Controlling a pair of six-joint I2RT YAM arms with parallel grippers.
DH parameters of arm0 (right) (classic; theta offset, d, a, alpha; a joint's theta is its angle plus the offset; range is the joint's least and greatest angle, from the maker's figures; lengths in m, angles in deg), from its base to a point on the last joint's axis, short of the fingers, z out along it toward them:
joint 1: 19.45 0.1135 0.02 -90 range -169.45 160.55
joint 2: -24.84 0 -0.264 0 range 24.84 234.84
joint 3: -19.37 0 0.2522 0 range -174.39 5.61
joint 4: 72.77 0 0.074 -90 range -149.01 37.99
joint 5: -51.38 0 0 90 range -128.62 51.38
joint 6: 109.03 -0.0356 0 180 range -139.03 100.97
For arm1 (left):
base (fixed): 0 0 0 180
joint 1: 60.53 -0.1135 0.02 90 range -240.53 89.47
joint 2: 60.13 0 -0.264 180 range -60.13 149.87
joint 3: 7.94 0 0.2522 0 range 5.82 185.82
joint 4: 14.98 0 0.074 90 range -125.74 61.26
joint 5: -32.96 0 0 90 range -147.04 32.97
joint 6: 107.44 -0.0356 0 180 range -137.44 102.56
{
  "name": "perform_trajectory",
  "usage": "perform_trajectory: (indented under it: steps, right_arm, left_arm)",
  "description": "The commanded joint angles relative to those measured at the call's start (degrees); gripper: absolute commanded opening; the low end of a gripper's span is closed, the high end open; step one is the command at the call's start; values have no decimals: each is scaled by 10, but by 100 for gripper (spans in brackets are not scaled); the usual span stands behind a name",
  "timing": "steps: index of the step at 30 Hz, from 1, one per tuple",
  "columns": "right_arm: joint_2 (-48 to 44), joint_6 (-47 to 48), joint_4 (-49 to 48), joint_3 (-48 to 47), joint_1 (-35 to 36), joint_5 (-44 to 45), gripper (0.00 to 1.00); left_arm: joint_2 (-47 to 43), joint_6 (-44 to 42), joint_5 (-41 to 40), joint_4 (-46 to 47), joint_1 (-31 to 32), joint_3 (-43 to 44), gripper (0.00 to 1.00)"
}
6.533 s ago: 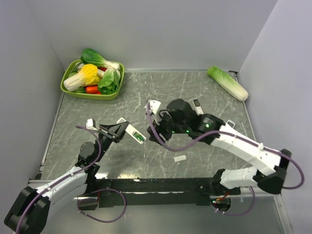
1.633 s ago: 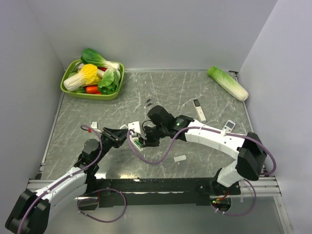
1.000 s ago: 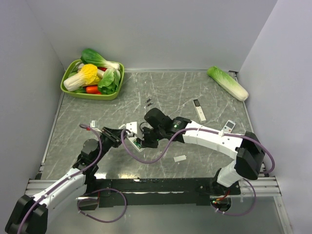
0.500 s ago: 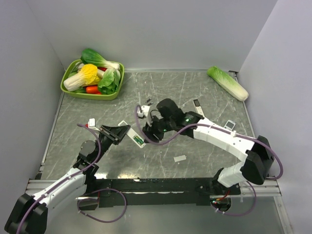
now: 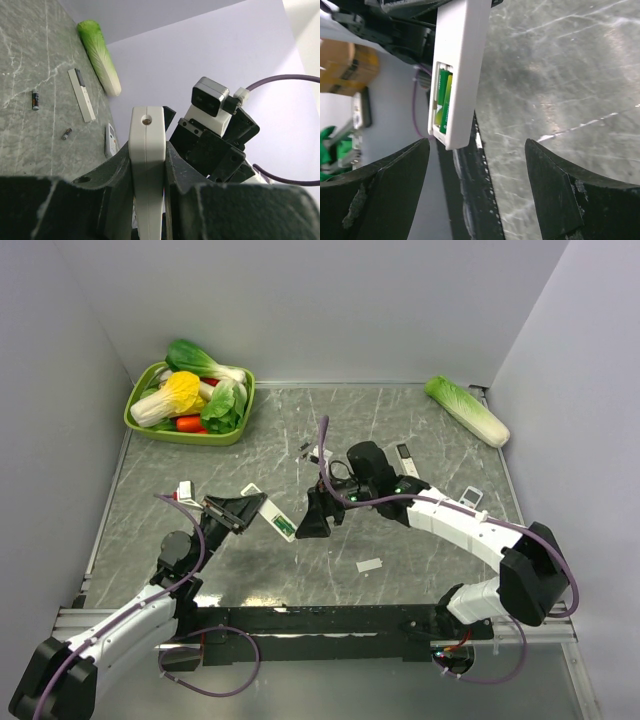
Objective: Load the batteries into the remote control
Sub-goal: Load the battery into the remote control.
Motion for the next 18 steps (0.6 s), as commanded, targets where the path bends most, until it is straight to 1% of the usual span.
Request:
perform_trajectory:
  steps: [1, 4, 6, 12, 13, 14, 18]
  right_arm:
    - [-26, -100, -122, 21, 1, -40, 84]
    - [-23, -114, -139, 24, 1, -37, 82]
    - [-18, -118, -142, 22, 1, -30, 79]
    - [5, -143, -172, 25, 2, -41, 67]
    - [10, -145, -172, 25, 3, -42, 62]
    - [11, -144, -173, 26, 6, -41, 60]
    - [19, -141, -166, 20, 11, -50, 58]
  left_arm:
    - [-7, -13, 12, 48, 1, 5, 2]
    - [-5, -18, 17, 52, 2, 8, 2]
    - [-3, -19, 18, 57, 2, 9, 1]
    - [-7, -24, 25, 61, 1, 9, 1]
    - [-9, -26, 24, 60, 2, 10, 1]
    - [-11, -26, 24, 58, 2, 11, 1]
    - [-15, -31, 22, 54, 1, 13, 2]
